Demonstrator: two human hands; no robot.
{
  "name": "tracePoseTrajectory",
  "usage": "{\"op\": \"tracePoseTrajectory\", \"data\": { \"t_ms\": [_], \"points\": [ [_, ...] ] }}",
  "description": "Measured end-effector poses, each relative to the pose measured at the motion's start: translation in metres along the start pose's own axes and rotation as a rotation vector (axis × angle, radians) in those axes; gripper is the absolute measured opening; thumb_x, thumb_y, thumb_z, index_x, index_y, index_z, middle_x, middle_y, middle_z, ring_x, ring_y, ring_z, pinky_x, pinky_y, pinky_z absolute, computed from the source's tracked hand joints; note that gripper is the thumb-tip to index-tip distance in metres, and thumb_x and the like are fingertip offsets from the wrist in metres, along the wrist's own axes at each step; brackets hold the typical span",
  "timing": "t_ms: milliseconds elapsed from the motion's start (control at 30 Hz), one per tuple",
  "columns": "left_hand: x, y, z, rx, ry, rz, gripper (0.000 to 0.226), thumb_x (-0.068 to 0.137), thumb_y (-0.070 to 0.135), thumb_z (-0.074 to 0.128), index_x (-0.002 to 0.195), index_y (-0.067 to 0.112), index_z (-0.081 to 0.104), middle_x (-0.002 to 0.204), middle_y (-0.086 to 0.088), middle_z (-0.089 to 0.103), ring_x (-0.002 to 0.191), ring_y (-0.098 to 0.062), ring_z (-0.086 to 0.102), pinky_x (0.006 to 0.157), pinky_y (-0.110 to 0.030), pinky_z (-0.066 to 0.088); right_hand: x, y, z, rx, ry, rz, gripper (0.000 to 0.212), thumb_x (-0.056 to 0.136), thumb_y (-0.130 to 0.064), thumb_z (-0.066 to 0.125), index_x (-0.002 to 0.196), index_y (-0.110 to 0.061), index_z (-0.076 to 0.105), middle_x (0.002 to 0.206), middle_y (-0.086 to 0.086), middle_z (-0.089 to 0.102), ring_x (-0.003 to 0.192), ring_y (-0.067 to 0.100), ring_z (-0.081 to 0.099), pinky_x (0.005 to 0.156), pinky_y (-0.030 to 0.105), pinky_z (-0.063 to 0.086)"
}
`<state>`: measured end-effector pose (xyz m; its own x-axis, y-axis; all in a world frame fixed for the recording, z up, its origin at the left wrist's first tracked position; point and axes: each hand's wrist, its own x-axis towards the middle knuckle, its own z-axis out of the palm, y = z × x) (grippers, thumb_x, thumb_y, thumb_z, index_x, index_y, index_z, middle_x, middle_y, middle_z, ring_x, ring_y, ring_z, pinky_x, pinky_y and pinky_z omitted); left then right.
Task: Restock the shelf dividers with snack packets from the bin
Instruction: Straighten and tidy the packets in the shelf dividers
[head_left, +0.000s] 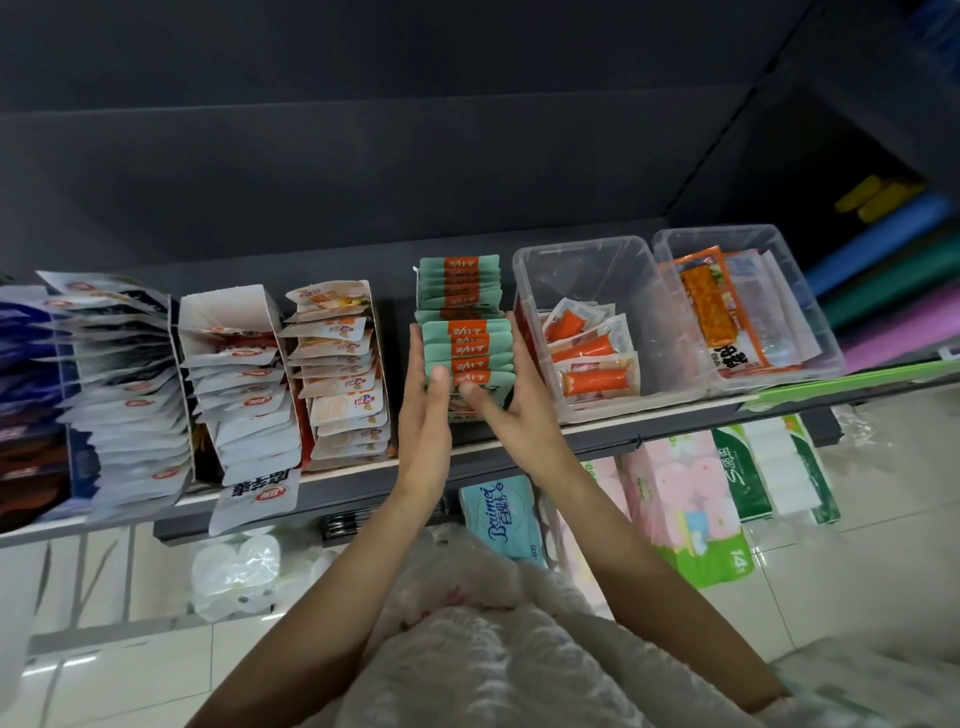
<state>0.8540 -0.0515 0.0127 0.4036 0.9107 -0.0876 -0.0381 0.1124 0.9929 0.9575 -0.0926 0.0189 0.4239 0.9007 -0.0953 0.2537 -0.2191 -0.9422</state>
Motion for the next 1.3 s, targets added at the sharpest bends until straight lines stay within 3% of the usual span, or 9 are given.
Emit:
{"op": "tracePoseTrajectory", "data": {
  "t_ms": [100, 200, 267, 400, 567, 800, 967, 1067, 1300],
  "points": [
    [0.006, 0.000, 0.001, 0.296, 0.066, 0.009, 0.069, 0.089, 0.067, 0.030, 0.148, 0.030, 0.030, 0.152, 0.013, 0.031, 0.139, 0.001, 0.021, 0.116, -0.033, 0.021, 0.006, -0.006, 0.002, -0.072, 0.064, -0.002, 0.067, 0.086, -0.045, 0.059, 0.143, -0.017, 0.035, 0.131, -0.008, 0.055, 0.124, 0.005, 0.049, 0.104, 0.041, 0.043],
    [0.015, 0.006, 0.000, 0.461, 0.110, -0.039, 0.057, 0.097, 0.055, 0.030, 0.148, 0.030, 0.030, 0.152, 0.007, 0.028, 0.138, -0.004, 0.019, 0.113, -0.029, 0.018, 0.012, -0.011, 0.010, -0.070, 0.116, 0.021, 0.069, 0.087, -0.035, 0.064, 0.145, -0.018, 0.031, 0.132, -0.006, 0.055, 0.124, 0.006, 0.049, 0.105, 0.038, 0.043],
    [0.022, 0.007, -0.001, 0.434, 0.116, -0.078, 0.053, 0.100, 0.044, 0.036, 0.150, 0.027, 0.026, 0.154, 0.004, 0.023, 0.141, -0.009, 0.017, 0.116, -0.032, 0.018, 0.013, -0.012, 0.012, -0.013, 0.130, 0.054, 0.080, 0.088, -0.020, 0.066, 0.150, -0.017, 0.016, 0.141, 0.000, 0.046, 0.131, 0.010, 0.043, 0.109, 0.037, 0.039],
    [0.025, 0.002, -0.001, 0.241, 0.106, -0.121, 0.072, 0.092, 0.052, 0.046, 0.152, 0.027, 0.015, 0.157, 0.005, 0.022, 0.143, -0.009, 0.020, 0.118, -0.042, 0.022, 0.012, -0.004, 0.010, 0.027, 0.122, 0.085, 0.088, 0.084, -0.035, 0.065, 0.150, -0.021, 0.010, 0.148, 0.002, 0.038, 0.136, 0.014, 0.037, 0.110, 0.045, 0.036],
    [0.012, 0.000, 0.001, 0.086, 0.025, -0.151, 0.067, 0.094, 0.048, 0.046, 0.151, 0.034, 0.014, 0.150, 0.011, 0.036, 0.135, -0.002, 0.035, 0.115, -0.038, 0.031, 0.006, 0.001, 0.000, 0.067, 0.031, 0.050, 0.069, 0.088, -0.010, 0.064, 0.147, -0.014, 0.027, 0.131, -0.006, 0.055, 0.120, 0.000, 0.051, 0.098, 0.017, 0.043],
    [0.025, 0.002, -0.007, 0.378, 0.043, 0.017, 0.066, 0.091, 0.065, 0.032, 0.149, 0.040, 0.016, 0.151, 0.013, 0.033, 0.139, -0.005, 0.028, 0.116, -0.043, 0.023, 0.013, -0.011, 0.003, 0.012, -0.043, 0.038, 0.073, 0.097, -0.024, 0.051, 0.151, -0.027, 0.002, 0.129, -0.034, 0.040, 0.124, -0.010, 0.041, 0.109, 0.025, 0.034],
    [0.034, 0.008, -0.002, 0.407, 0.046, -0.101, 0.058, 0.099, 0.048, 0.029, 0.152, 0.027, 0.016, 0.160, 0.006, 0.011, 0.146, -0.009, 0.004, 0.120, -0.039, 0.008, 0.020, -0.015, 0.009, 0.028, 0.028, 0.059, 0.062, 0.097, -0.030, 0.050, 0.150, -0.022, 0.017, 0.137, -0.012, 0.048, 0.126, 0.000, 0.044, 0.109, 0.031, 0.038],
    [0.036, 0.011, -0.005, 0.299, 0.099, -0.062, 0.063, 0.100, 0.041, 0.038, 0.153, 0.022, 0.010, 0.159, 0.003, 0.014, 0.145, -0.010, 0.012, 0.119, -0.038, 0.017, 0.015, -0.011, 0.009, 0.138, 0.025, 0.082, 0.054, 0.096, -0.015, 0.052, 0.140, -0.035, 0.027, 0.125, -0.018, 0.053, 0.114, -0.012, 0.049, 0.097, 0.012, 0.040],
    [0.035, 0.016, 0.002, 0.100, -0.006, -0.058, 0.068, 0.093, 0.045, 0.044, 0.151, 0.037, 0.008, 0.153, 0.008, 0.030, 0.136, -0.007, 0.037, 0.112, -0.040, 0.035, 0.006, -0.011, 0.012, 0.139, 0.054, 0.078, 0.069, 0.093, -0.001, 0.050, 0.150, -0.019, 0.015, 0.138, -0.010, 0.044, 0.123, -0.007, 0.044, 0.106, 0.022, 0.038]
  ]
}}
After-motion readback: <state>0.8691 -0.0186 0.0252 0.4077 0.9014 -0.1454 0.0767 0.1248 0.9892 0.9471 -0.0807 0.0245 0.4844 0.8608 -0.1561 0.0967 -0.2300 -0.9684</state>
